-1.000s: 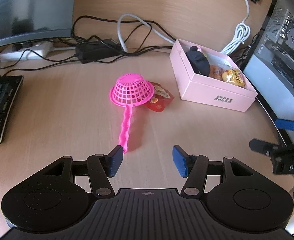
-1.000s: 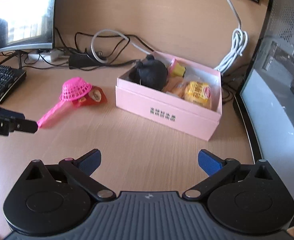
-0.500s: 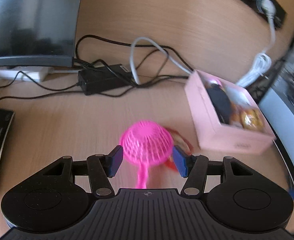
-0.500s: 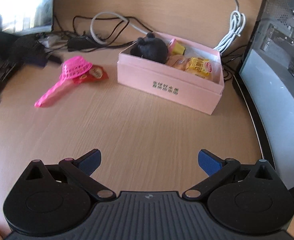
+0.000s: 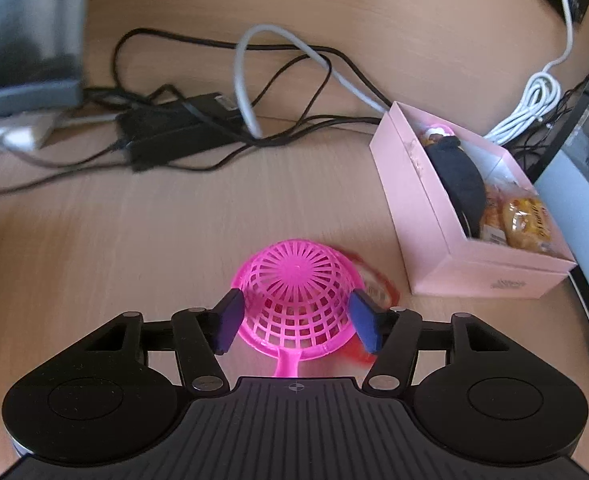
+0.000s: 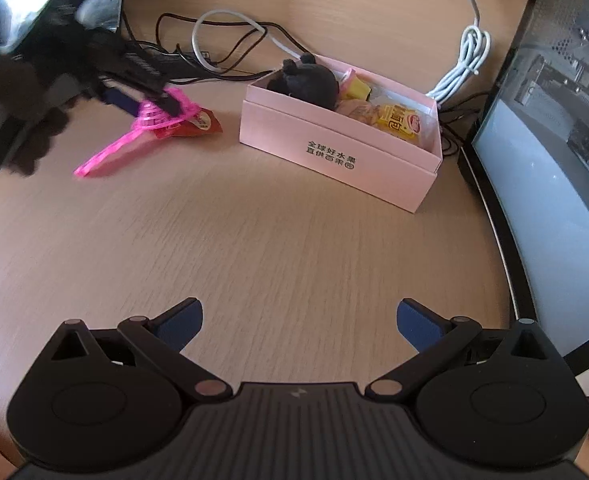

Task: Organize objects
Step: 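Grasp the pink strainer toy by its basket with the left gripper, then grasp the red snack packet with the right gripper while the left holds the strainer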

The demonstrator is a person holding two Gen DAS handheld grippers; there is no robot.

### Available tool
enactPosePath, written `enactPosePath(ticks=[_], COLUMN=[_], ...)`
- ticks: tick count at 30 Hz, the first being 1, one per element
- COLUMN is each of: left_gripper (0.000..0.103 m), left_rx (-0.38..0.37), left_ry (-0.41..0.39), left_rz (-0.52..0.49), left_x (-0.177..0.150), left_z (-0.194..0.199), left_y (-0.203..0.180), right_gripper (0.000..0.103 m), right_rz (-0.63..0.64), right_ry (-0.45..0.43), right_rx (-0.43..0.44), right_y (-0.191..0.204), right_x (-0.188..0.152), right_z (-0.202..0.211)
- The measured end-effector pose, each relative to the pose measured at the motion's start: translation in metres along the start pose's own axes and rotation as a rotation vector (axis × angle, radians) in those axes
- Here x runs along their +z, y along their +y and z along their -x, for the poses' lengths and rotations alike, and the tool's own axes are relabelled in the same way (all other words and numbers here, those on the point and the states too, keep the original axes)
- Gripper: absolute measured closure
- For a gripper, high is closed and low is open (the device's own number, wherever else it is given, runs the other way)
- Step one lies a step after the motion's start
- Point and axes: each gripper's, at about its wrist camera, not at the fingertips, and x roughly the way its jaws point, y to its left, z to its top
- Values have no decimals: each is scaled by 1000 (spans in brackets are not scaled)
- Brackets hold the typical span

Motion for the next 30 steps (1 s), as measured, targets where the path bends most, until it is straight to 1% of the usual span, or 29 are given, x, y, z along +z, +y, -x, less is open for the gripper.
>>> enactPosePath(ticks=[4,8,10,12,15,17,22,24,25,27,29,30], left_gripper=[40,40,40,40,40,40,40,40,41,41,41,41], left_rx=[15,28,53,89,120,135,196,219,227,240,240,237], left_ry=[-2,9,-1,-6,-7,-11,-29,-42,-46,-53,-55,-55], left_rz=[24,116,142,145,150,171,238,261,269,283,299,306], left_x=[-29,-65,-79,-90,-103,-111,-128,-135,-138,-144,-147,-149], left_z=[36,71,85,98,112,123,148,161,166,175,179,180], left_y=[10,24,29,31,33,37,52,58,60,65,71,74], right_gripper=[0,0,0,0,0,0,0,0,0,2,7,15], right_rz=[24,111,142,143,105,46,-174,-255,-274,-268,-236,-208], right_ry=[-6,-50,-73,-90,-112,-108,-26,5,15,3,3,2], right_rx=[47,105,136,174,217,227,210,228,227,198,177,163], right_y=[8,25,34,44,61,69,83,89,92,102,110,114], right_x=[11,33,47,63,91,108,135,142,144,150,155,156], right_z=[-11,-23,-30,-38,-58,-75,-119,-133,-138,-142,-146,-146])
